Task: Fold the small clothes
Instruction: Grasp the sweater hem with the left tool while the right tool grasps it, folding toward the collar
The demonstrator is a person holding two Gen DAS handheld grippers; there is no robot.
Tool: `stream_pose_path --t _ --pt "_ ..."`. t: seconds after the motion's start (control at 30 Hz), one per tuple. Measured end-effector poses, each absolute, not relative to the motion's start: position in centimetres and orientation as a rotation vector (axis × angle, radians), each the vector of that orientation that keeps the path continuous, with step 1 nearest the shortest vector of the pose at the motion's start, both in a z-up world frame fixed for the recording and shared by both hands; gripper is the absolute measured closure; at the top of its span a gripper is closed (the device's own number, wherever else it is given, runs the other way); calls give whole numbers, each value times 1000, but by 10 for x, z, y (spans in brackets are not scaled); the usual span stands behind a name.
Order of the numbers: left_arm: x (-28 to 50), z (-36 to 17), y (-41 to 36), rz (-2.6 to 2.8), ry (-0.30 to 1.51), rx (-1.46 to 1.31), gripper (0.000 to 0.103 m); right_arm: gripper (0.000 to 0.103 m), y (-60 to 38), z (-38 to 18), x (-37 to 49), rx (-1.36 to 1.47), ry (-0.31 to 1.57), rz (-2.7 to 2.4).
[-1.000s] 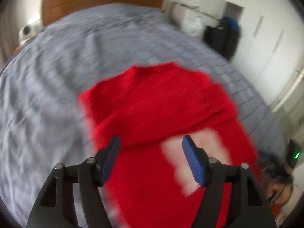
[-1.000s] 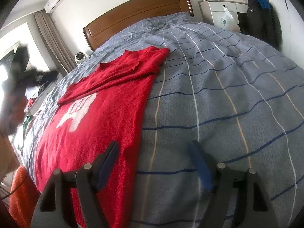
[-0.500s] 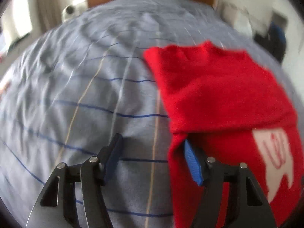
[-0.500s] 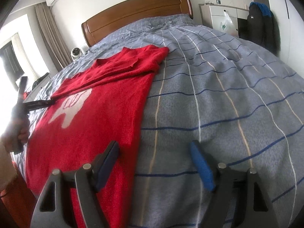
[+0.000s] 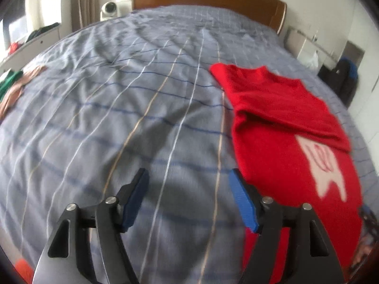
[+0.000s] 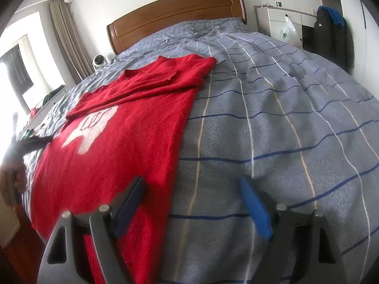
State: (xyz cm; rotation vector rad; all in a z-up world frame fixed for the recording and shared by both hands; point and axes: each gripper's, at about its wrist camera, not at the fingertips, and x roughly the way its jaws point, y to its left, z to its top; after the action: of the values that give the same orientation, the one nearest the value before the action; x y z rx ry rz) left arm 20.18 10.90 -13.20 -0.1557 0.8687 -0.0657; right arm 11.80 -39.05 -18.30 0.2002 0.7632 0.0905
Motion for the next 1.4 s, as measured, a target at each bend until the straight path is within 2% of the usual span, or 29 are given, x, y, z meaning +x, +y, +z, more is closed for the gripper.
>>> stream_pose_path --t 0.13,0.27,0.57,0.73,0.87,0.97,1.03,1.17,1.2,1.23,1.27,1.3,1.33,1.4 --pt "184 -137 120 -69 827 -186 16 20 -387 -184 119 181 763 83" --pt "183 -155 131 -56 842 -216 16 20 -386 -184 118 177 758 78" --pt "170 -147 140 -89 803 -267 17 19 -383 -184 118 161 750 64" --pt "135 -126 148 -216 830 -326 17 20 -393 -142 94 203 691 85" --pt "106 -139 130 -327 943 -315 17 20 -387 -128 74 232 783 225" --pt "94 -149 100 -419 1012 -287 20 20 -371 -144 61 242 918 315" --pt "93 -153 83 -452 1036 -231 24 21 -364 -163 58 265 1009 340" --pt "90 -164 54 -475 1102 -130 34 37 -356 -187 69 281 1105 336" --pt "89 -166 48 -477 1113 -103 44 39 -356 -192 73 307 1127 340" --pt "88 -168 45 -472 1123 -91 54 47 -356 -200 78 333 1154 340" --pt "89 -170 43 -467 1139 -91 83 64 -355 -204 80 332 1167 331" --pt "90 -173 43 -473 1163 -118 98 77 -354 -206 83 322 1182 325" --pt "89 -175 46 -472 1178 -150 99 98 -355 -207 84 336 1187 334" --pt "85 -172 51 -474 1168 -172 100 98 -358 -203 79 350 1177 340"
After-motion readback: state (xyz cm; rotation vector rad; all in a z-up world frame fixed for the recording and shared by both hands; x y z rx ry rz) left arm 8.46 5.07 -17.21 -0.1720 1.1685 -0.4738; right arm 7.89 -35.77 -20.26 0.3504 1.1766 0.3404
